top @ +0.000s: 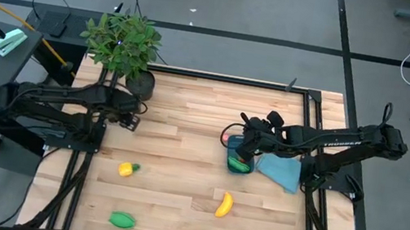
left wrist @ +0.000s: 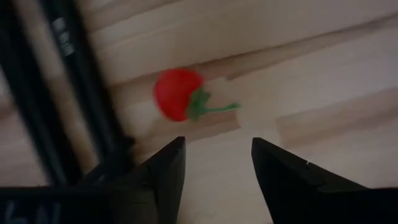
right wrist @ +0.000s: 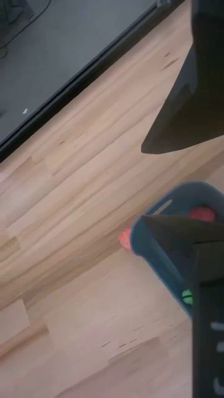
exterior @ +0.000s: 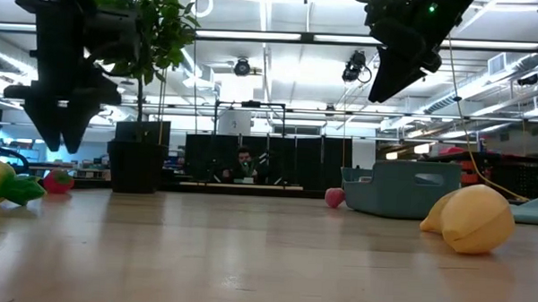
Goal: Pick and placing Produce into tupperware
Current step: Put the red strawberry into the blue bin
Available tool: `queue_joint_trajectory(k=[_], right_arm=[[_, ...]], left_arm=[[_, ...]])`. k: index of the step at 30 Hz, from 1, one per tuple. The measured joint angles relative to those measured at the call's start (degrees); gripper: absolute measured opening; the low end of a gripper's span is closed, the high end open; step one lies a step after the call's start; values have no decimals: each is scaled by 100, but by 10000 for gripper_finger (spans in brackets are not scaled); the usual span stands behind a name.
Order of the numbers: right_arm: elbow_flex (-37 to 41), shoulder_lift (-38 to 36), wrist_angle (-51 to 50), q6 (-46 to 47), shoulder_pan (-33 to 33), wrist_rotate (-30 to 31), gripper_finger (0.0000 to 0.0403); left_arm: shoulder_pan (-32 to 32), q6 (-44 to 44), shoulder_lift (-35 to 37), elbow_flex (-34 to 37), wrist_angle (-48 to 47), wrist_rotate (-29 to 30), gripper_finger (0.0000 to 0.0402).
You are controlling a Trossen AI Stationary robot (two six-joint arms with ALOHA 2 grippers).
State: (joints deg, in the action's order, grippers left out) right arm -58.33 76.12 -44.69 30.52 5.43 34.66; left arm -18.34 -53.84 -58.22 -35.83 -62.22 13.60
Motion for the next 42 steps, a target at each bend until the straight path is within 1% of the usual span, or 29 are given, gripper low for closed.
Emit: queue_joint_trajectory(k=[2, 6, 14, 20, 25, 30, 34, 36, 38, 42], right_arm=[[0, 0, 0, -1, 0, 0, 179], [0, 0, -2, -2, 0, 0, 179], [0, 0, -1, -20, 0, 0, 179], [0, 0, -2, -31, 0, 2, 179], [0, 0, -1, -31, 0, 1, 179], [0, 0, 0, -31, 0, 0, 179], [0, 0, 2, -28, 0, 2, 179], [0, 0, 2, -28, 0, 2, 179], [0, 0, 2, -28, 0, 2, 179], [0, 0, 10, -28, 0, 2, 179]], left_arm=[[-71, -200, 0, 5, -153, 71, 188], [-191, -334, 0, 165, -46, 103, 189], [-393, -402, -1, 704, 714, 101, 193], [-670, -208, 0, 935, 992, 143, 188], [-889, -166, -2, 1088, 1317, 143, 193], [-975, 286, -2, 1097, 1744, 139, 196], [-1017, 325, -2, 1097, 2077, 110, 191], [-1015, 351, -2, 1097, 2196, -12, 190], [-1015, 411, -2, 1097, 2261, -125, 192], [-1004, 548, -2, 1097, 2308, -158, 194]])
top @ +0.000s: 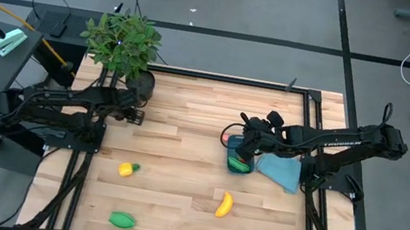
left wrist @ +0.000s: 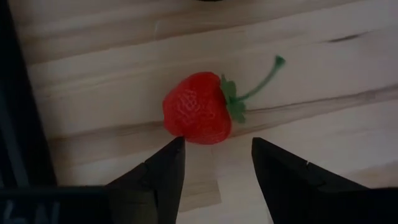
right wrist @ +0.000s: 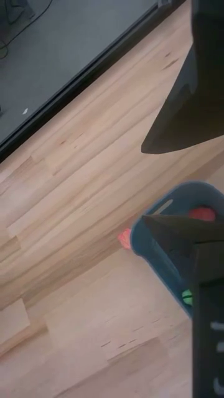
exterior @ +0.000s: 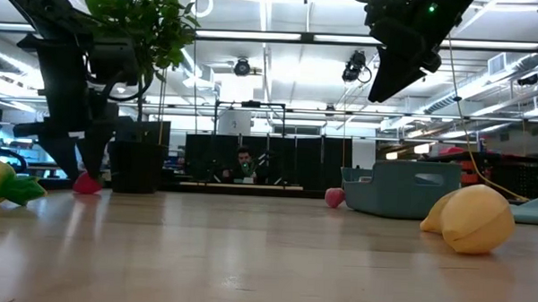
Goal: Pick and placing Produce into tupperware
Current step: Put the red strawberry into the blue bin
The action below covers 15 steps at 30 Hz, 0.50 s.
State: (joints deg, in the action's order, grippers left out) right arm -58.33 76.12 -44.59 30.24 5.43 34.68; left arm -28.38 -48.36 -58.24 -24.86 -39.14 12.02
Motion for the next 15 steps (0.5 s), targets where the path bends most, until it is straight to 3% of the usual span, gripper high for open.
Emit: queue_joint_trajectory(k=[9, 15], right_arm=[[0, 0, 10, 2, -1, 0, 179], [0, 0, 10, 4, 0, 0, 179]], left_arm=[[0, 840, 2, 0, 419, -149, 187], [4, 900, 2, 0, 458, -155, 194]])
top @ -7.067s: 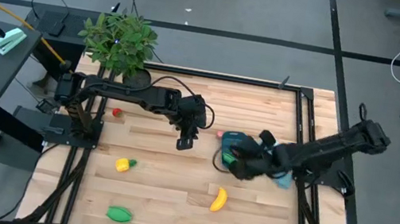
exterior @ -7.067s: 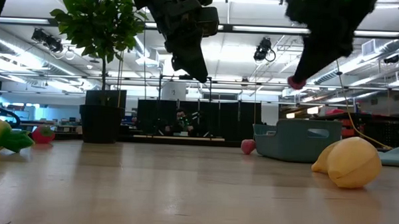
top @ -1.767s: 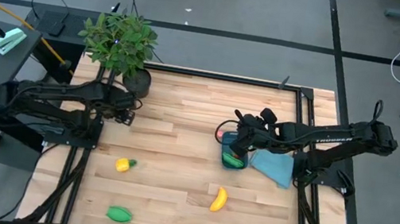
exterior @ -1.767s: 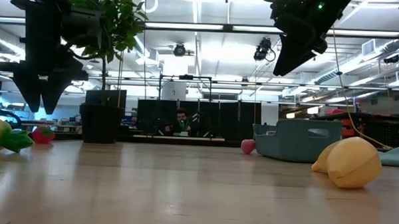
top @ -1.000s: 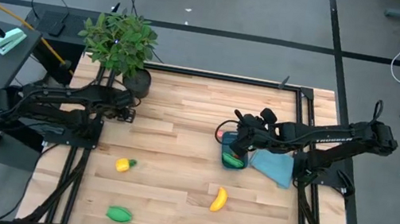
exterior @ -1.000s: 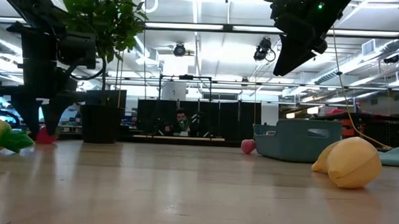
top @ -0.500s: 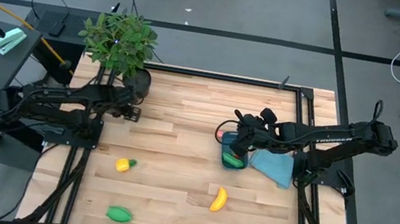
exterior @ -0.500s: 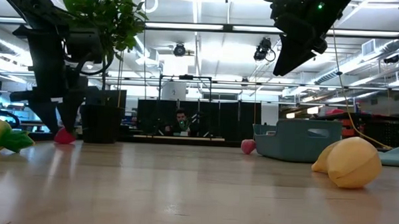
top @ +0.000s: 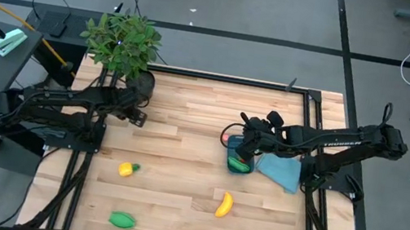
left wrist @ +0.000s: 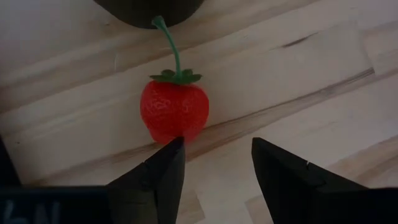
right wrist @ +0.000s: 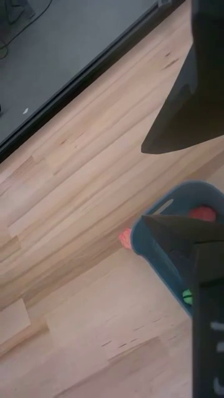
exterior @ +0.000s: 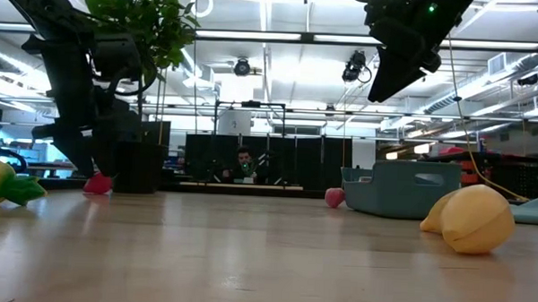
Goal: Pick and placing Produce into tupperware
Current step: Put the red strawberry into the blue bin
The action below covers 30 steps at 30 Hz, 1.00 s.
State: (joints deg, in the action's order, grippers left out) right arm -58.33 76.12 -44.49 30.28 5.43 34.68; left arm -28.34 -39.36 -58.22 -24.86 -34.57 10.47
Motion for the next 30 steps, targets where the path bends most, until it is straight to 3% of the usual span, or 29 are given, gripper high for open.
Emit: queue_joint_trajectory(k=[11, 16, 21, 27, 30], right_arm=[[0, 0, 0, 0, -2, 0, 179], [0, 0, -1, 0, -1, 0, 179], [0, 0, 0, 0, -2, 0, 179], [0, 0, 0, 0, 0, 1, 179], [0, 0, 0, 18, -2, 2, 179]], left_arm=[[411, -241, 0, 0, -161, -28, 183], [578, -415, 0, -2, -699, -13, 183], [564, -475, 0, -2, -1036, 508, 183], [565, 581, 0, -6, -413, 979, 183], [566, 707, 0, -5, -448, 1169, 183]])
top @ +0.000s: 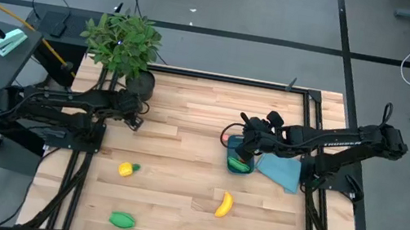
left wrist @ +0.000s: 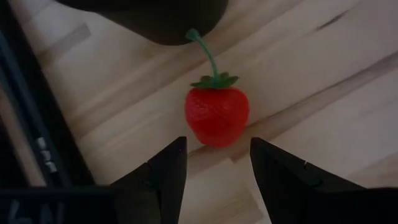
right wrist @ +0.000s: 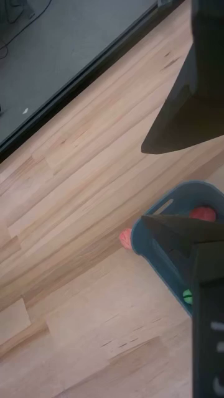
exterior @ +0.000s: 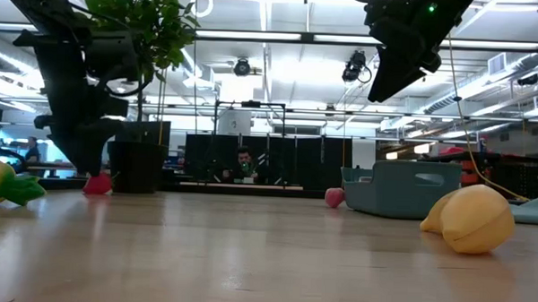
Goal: Pick and placing Produce into tupperware
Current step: Put the red strawberry into the blue bin
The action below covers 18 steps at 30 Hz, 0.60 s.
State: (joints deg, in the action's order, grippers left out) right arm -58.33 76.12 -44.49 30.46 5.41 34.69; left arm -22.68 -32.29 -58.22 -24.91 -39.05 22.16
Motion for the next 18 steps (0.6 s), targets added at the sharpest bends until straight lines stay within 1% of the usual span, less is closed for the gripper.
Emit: queue_joint_trajectory(k=[3, 10, 18], right_arm=[[0, 0, 0, 0, 0, -1, 179], [2, 1, 0, 0, -5, 0, 179], [1, 0, 2, 2, -5, -1, 179]], left_arm=[[0, 52, 0, 1, -51, 71, 183], [0, 508, 0, 0, 248, 65, 186], [-2, 596, 0, 0, 249, 54, 233]])
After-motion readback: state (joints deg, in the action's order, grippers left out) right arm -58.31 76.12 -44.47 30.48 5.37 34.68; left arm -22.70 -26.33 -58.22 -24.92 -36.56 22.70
